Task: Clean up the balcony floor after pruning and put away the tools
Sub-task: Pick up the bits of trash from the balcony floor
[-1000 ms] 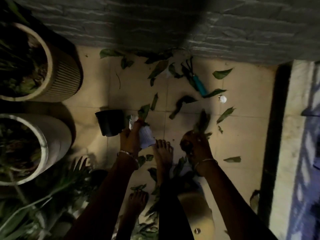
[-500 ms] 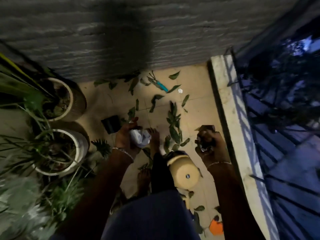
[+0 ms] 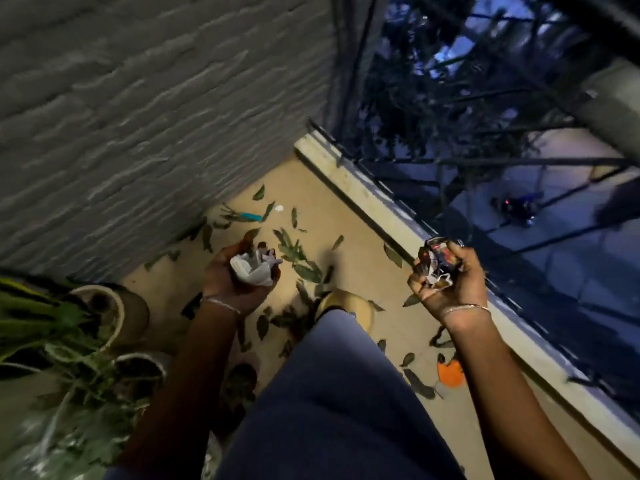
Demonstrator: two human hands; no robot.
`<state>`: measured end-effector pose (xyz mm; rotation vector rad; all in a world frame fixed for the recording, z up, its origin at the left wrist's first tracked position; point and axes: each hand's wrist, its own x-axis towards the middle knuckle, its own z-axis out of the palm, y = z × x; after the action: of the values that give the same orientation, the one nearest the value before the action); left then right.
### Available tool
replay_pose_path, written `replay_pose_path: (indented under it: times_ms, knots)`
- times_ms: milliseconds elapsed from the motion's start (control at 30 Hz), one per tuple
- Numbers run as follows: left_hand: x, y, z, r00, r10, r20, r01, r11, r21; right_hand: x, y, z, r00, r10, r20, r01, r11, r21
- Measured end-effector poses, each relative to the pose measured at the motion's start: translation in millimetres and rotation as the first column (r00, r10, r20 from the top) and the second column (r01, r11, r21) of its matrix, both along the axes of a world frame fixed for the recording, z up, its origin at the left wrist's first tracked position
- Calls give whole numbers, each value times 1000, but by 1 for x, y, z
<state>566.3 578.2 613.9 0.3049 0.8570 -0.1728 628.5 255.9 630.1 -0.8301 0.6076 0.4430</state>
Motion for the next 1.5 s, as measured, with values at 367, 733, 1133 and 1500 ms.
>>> replay_pose_path:
  times_ms: [367,733,1133,1500]
  knots:
    - [27,-126,46,953,-293,81,298,953,-58,-69,-124,50,918,-387,88,384,922,56]
    - [1,-357,64,801,-578,154,578,814,49,-259,-302,50,788,-595,158,602,799,5]
    - [-217,-636,76,414,-890,189,907,421,-3,-546,-479,67,433,-860,269,894,449,-6]
    - [-405,-805,94,-157,-971,180,987,-162,-13,-760,-472,61,-225,-949,222,974,-227,17]
